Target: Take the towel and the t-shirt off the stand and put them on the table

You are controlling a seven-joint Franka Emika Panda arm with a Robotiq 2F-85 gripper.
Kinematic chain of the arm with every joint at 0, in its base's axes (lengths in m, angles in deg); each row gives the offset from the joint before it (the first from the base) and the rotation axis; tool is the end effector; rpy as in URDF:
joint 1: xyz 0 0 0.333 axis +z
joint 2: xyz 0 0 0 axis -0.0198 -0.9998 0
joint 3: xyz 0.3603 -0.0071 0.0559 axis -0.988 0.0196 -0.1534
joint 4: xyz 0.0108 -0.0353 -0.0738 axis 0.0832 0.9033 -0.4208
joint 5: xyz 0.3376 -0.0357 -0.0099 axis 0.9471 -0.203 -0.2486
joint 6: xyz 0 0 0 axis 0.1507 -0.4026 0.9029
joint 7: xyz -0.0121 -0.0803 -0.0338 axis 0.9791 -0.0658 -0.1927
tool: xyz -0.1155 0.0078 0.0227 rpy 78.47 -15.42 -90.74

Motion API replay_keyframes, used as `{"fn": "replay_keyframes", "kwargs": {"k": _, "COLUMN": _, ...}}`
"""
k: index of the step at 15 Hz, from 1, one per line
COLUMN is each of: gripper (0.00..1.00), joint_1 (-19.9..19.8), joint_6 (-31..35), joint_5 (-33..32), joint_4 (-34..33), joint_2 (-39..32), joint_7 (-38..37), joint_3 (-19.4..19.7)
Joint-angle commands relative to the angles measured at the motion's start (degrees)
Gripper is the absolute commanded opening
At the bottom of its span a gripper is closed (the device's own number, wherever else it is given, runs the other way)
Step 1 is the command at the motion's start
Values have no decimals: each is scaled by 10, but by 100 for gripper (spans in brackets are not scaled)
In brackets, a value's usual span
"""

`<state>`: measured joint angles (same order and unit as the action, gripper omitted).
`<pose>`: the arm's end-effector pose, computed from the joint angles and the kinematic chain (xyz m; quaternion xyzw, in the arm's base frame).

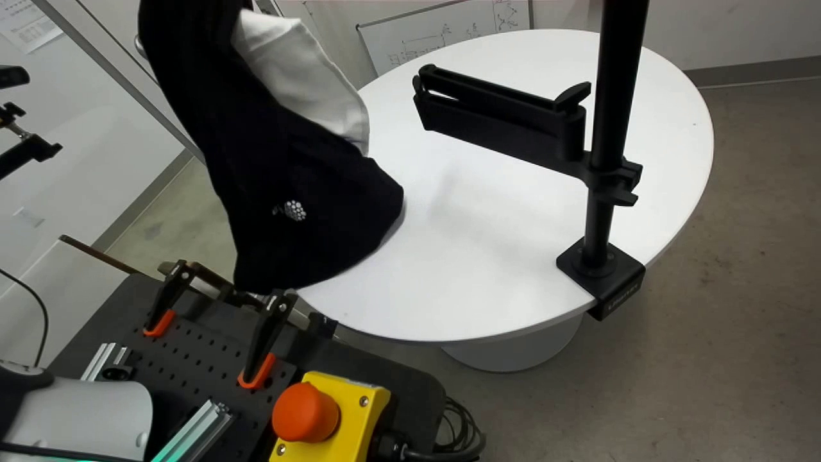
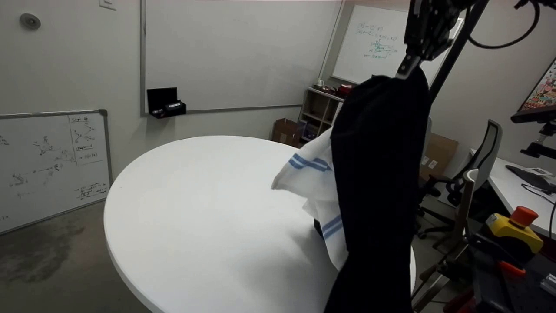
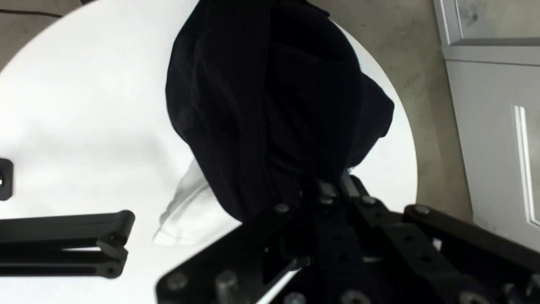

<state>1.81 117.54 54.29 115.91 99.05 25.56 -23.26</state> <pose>0.3802 -0.0007 0.4782 -0.9796 0.1805 -0.0127 0.0875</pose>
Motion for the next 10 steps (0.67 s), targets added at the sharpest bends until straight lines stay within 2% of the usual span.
{"fn": "replay_keyframes", "kwargs": {"k": 1, "gripper": 1, "joint_1": -8, "joint_6": -48, "joint_5": -42, "joint_4": -17, "joint_2": -71, "joint_7": 4, "joint_3": -20}}
{"fn": "replay_keyframes", "kwargs": {"k": 5, "gripper": 1, "joint_1": -2, "joint_6": -56, "joint_5": -96, "joint_4": -38, "joint_2": -142, "joint_7": -17, "joint_3": -35}}
{"fn": "replay_keyframes", "kwargs": {"k": 10, "gripper": 1, "joint_1": 6, "joint_6": 5, "joint_5": -110, "joint_4": -87, "joint_2": -206, "joint_7": -58, "joint_3": -41}}
